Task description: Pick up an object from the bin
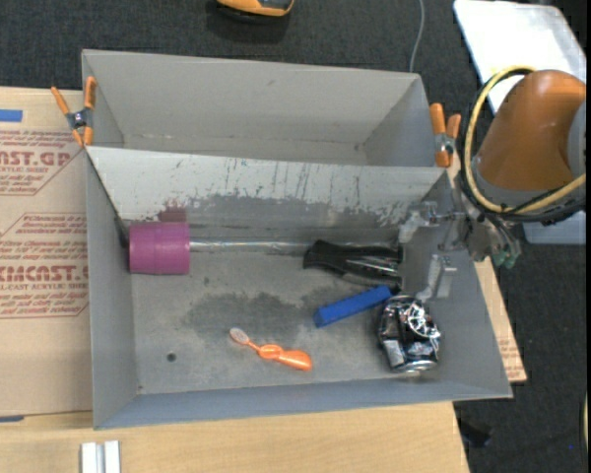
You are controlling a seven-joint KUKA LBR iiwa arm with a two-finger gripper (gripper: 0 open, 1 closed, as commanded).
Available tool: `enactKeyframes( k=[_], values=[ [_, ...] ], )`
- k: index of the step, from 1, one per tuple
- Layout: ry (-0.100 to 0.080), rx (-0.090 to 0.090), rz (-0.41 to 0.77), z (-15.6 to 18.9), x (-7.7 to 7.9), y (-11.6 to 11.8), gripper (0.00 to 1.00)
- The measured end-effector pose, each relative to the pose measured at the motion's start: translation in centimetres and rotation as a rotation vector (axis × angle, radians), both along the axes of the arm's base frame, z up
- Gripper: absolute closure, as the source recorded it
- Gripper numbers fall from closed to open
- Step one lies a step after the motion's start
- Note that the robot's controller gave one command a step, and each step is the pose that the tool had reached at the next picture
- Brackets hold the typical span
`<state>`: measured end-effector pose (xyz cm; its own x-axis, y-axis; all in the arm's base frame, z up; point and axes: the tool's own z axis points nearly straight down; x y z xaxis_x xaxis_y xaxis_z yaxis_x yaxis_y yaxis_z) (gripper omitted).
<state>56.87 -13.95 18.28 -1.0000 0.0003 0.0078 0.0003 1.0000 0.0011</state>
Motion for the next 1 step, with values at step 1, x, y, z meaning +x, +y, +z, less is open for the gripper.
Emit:
enactKeyframes(
  k=[1],
  values=[
    [-0.006,-0.001,0.002,0.33,0.18,0.06,0.00]
  ],
)
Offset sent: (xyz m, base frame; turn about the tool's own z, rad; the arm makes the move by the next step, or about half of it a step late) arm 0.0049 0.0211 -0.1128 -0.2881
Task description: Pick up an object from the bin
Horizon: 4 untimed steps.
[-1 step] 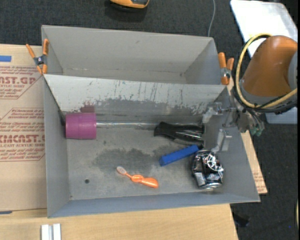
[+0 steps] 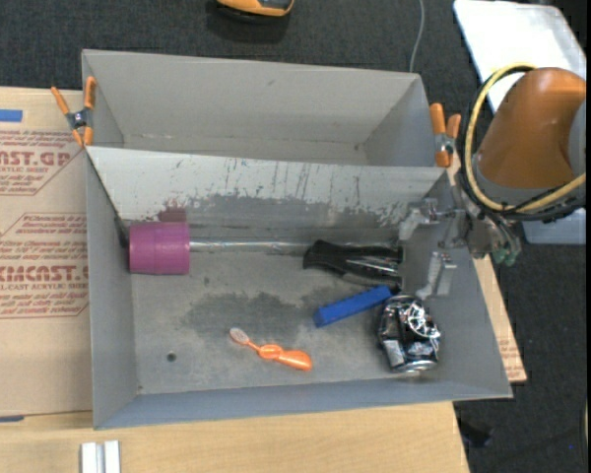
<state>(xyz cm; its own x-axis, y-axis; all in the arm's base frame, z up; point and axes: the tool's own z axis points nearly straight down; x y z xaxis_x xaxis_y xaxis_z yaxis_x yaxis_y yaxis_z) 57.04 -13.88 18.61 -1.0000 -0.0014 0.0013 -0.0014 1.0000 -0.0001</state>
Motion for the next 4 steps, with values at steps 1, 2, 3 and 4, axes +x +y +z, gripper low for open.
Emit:
enactKeyframes(
  k=[1,2,3,4],
  values=[
    [0.002,0.002,0.152,-6.4,0.2,1.2,0.00],
    [-0.003,-0.001,0.400,-8.3,1.3,3.4,0.00],
    [0.006,0.005,0.400,-6.2,-0.6,5.3,0.00],
    [0.007,0.006,0.498,-11.1,-0.8,6.3,0.00]
  ],
)
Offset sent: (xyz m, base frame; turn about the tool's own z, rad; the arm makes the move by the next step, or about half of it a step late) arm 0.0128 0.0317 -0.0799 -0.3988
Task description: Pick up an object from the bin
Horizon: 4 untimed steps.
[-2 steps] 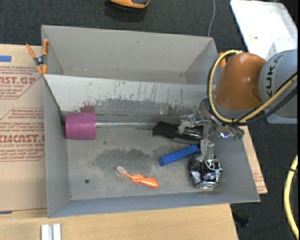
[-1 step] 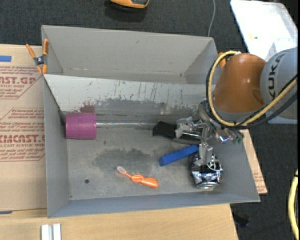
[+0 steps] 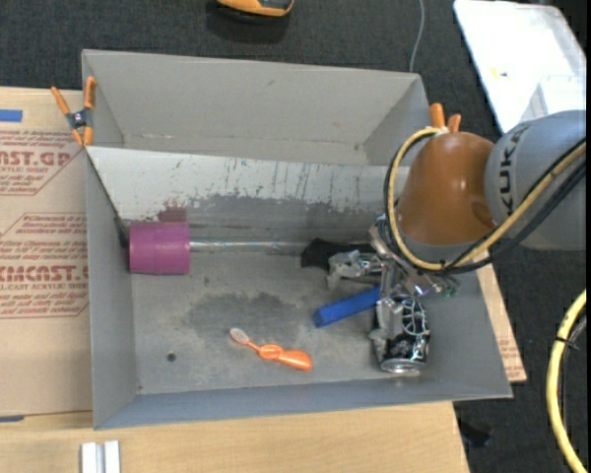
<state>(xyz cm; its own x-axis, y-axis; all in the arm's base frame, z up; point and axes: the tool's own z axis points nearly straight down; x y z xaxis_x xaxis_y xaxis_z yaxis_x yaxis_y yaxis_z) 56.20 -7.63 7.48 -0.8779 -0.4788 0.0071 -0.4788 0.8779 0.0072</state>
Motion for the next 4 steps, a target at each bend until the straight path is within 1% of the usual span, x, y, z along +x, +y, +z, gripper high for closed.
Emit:
enactKeyframes(
  k=[1,2,3,4],
  values=[
    [-0.005,0.000,0.097,-0.7,0.3,0.9,1.00],
    [-0.005,0.000,0.097,-0.7,0.3,0.9,1.00],
    [0.002,0.001,0.097,1.1,0.1,0.9,1.00],
    [-0.004,0.000,0.097,4.1,0.3,1.0,1.00]
  ],
)
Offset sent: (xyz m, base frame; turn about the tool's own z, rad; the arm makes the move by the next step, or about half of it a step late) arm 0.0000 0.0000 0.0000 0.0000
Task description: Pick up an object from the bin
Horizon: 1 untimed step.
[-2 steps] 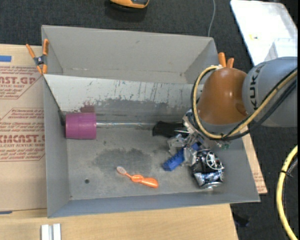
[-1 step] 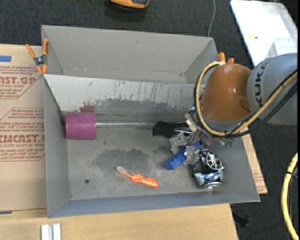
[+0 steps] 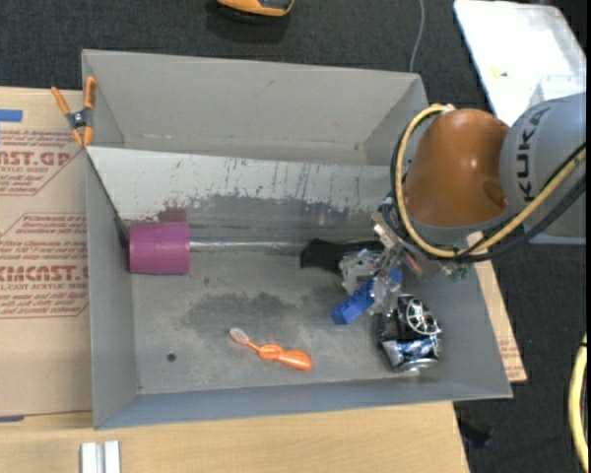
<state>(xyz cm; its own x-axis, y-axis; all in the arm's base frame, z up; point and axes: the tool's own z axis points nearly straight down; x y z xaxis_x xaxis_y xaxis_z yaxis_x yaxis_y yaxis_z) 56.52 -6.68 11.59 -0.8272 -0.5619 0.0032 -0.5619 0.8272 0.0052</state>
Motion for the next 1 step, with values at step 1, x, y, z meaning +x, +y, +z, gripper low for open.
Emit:
enactKeyframes(
  k=[1],
  values=[
    [0.000,0.000,0.000,2.54,0.05,0.02,1.00]
  ],
)
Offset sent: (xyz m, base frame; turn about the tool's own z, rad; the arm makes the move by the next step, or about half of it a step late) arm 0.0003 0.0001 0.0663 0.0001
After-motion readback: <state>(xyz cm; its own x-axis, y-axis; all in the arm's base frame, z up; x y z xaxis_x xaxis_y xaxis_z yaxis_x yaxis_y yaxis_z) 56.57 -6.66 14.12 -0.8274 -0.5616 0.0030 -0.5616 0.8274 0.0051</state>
